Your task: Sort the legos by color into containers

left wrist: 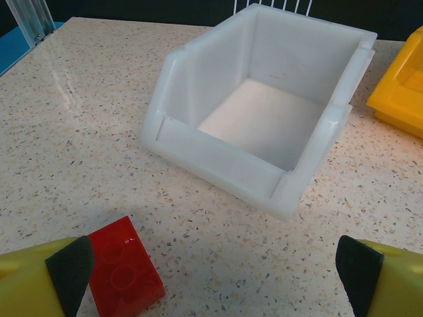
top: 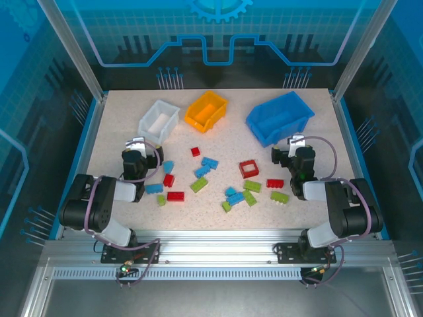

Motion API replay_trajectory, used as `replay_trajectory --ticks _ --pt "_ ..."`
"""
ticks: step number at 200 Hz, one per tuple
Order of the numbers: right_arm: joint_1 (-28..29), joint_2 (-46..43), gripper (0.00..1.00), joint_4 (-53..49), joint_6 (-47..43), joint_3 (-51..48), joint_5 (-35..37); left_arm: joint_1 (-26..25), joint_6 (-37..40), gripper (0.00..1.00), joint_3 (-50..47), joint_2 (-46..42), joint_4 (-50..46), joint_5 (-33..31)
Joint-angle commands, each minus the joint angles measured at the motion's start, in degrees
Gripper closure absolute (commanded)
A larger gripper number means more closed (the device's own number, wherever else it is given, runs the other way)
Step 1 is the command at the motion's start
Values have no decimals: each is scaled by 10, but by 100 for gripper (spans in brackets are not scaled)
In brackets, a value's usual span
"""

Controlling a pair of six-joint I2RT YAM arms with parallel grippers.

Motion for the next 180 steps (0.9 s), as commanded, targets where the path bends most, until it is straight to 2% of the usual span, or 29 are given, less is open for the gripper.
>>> replay_trajectory --ticks 1,36,49,69,78,95,122,133,139,153,158,163,168,174,180 --pt "8 5 0 1 -6 10 12 7 -2 1 9 -2 8 10" --pt "6 4 0 6 -6 7 8 5 2 1 1 -6 23 12" --pt "0 -23 0 -20 1 11 5 -24 25 1 -17 -53 24 -38" --pt "0 -157 0 -195 19 64 23 -89 76 1 -13 -188 -67 -81" --pt "9 -217 0 -222 20 78 14 -110 74 1 -6 -250 -103 -69" --pt "47 -325 0 -278 12 111 44 -150 71 1 32 -345 -181 -68" --pt "96 -443 0 -404 23 193 50 -198 58 1 121 -429 -297 -56" --pt "101 -467 0 -467 66 236 51 -209 12 1 164 -450 -351 -66" --pt "98 -474 0 -526 134 269 58 -209 -40 1 194 -458 -388 -77" --pt "87 -476 0 -717 285 340 88 -207 -189 1 294 -461 -607 -85" --pt "84 -479 1 -766 329 347 101 -206 -221 1 325 -456 -670 -90" --pt "79 -483 0 -775 335 342 92 -205 -241 1 342 -450 -705 -87" --pt "71 -489 0 -758 307 329 44 -203 -251 1 351 -442 -721 -74" --pt "66 -490 2 -742 286 319 -11 -191 -260 1 362 -430 -739 -41" --pt "68 -484 5 -750 289 322 -28 -175 -266 1 377 -414 -762 -8"
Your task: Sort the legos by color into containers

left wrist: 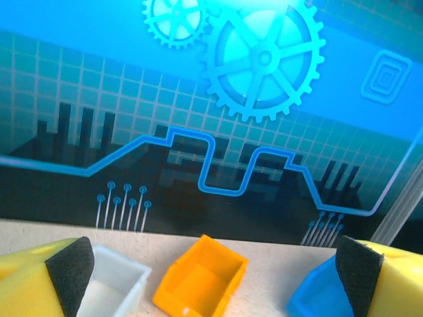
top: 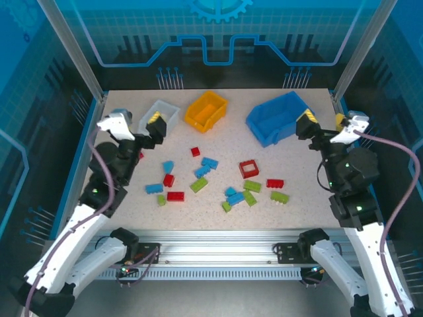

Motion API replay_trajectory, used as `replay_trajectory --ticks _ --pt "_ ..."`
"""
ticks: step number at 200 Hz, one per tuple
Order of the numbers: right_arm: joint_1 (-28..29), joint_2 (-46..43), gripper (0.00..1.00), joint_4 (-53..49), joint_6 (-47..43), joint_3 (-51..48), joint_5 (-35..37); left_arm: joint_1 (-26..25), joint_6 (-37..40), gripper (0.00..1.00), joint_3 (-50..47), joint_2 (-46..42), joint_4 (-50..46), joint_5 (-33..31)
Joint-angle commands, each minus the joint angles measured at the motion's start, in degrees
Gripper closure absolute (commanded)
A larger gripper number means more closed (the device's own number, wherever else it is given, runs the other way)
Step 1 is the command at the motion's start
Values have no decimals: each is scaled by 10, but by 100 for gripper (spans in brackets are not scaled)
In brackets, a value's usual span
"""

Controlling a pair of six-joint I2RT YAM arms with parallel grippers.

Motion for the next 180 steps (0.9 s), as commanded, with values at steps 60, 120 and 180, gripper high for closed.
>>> replay_trajectory --ticks 60,120,180 --pt "201 274 16 -257 153 93 3 181 -126 12 211 303 -452 162" --pt "211 646 24 -216 225 325 -80 188 -51 31 344 552 -395 177" --pt "181 913 26 -269 304 609 -122 188 7 31 446 690 -389 181"
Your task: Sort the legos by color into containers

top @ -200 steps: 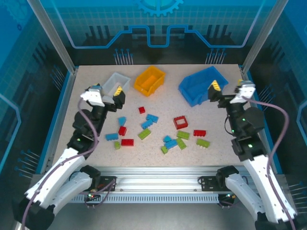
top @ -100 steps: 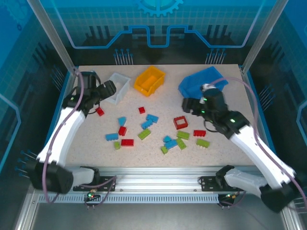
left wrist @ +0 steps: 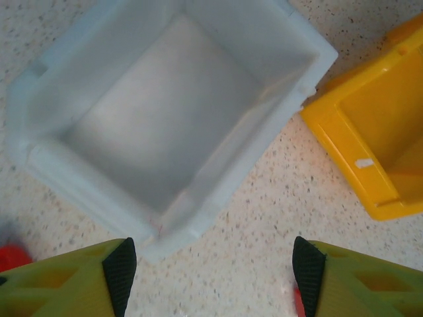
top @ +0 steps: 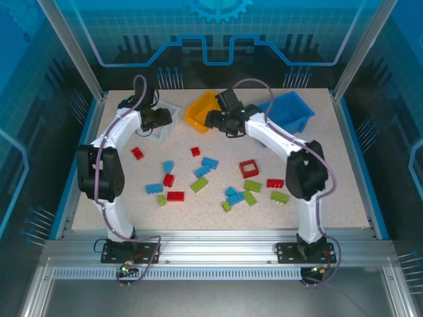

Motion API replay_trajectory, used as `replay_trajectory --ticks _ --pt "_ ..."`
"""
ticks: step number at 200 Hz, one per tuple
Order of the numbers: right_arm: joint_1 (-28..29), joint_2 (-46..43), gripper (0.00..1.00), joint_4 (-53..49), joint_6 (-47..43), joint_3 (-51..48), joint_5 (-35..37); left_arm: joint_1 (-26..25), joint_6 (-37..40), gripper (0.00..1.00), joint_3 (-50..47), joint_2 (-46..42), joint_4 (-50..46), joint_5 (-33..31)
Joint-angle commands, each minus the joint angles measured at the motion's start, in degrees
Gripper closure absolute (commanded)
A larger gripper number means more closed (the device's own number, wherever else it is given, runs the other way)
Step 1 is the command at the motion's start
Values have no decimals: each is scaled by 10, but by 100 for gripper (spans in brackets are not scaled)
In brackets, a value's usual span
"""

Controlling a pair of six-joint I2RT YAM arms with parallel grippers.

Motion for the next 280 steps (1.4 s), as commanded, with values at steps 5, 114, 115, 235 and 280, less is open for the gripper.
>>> replay_trajectory --ticks 5,114,115,235,280 --pt "-19 93 27 -47 57 119 -26 4 44 31 43 41 -5 14" --pt "-43 301 53 -145 48 370 19 -12 69 45 94 122 -9 31" --pt "-43 301 54 -147 48 369 20 -12 69 46 94 122 -10 31" --pt "-26 153 93 -171 -79 220 151 -69 -9 96 98 137 17 75" --pt "-25 76 98 -164 -115 158 172 -106 -47 100 132 168 12 67"
